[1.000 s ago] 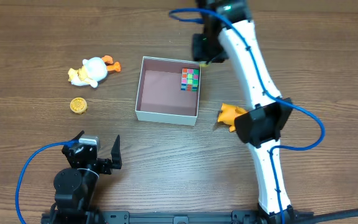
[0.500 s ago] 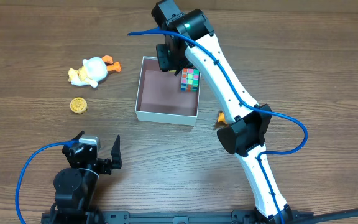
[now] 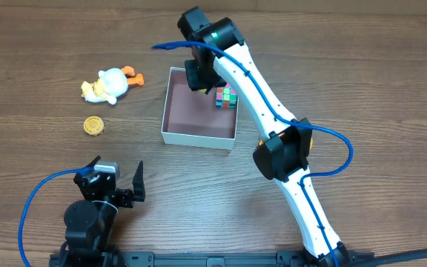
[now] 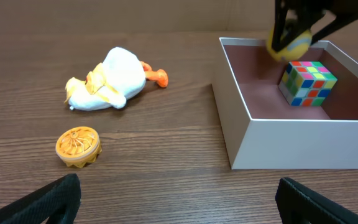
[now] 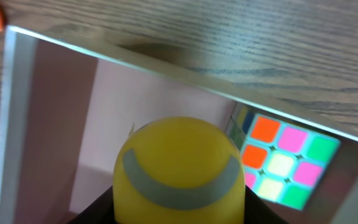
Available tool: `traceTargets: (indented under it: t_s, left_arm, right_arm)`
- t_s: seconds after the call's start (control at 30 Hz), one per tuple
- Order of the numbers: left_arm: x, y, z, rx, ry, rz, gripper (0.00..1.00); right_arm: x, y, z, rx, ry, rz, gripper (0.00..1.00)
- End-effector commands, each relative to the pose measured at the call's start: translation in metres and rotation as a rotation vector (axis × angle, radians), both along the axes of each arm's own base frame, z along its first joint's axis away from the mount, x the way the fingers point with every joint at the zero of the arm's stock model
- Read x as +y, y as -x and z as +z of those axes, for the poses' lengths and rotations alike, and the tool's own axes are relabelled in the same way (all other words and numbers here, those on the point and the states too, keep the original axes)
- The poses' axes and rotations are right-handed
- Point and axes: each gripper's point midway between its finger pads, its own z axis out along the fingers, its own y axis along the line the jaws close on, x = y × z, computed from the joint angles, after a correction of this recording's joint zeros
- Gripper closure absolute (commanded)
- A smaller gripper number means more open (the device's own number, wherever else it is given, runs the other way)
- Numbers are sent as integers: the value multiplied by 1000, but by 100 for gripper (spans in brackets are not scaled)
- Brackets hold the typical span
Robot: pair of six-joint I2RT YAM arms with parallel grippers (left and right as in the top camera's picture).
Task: Pack container
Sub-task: 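Carry the yellow ball into the box beside the cube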
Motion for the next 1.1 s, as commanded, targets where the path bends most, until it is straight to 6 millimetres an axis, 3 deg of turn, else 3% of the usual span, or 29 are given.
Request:
traceTargets:
  t_s: [0.0,0.3,0.47,0.63,1.07]
  left_arm:
    - [2,0,1,-7,13,14,0]
    - [2,0,1,-7,13,14,0]
    - [2,0,1,-7,13,14,0]
    - [2,0,1,-7,13,14,0]
    - [2,0,1,-7,13,14,0]
  right_arm:
    - [0,-8,-5,-20,-2,-8,57]
    - [-4,-3,-39,35,35,-7,57]
    - [-5,-4,-41,33,35,-10,57]
    - [-6,-5,-41,32,34,-7,31]
    - [-7,-3,-40,39,39,-4,22]
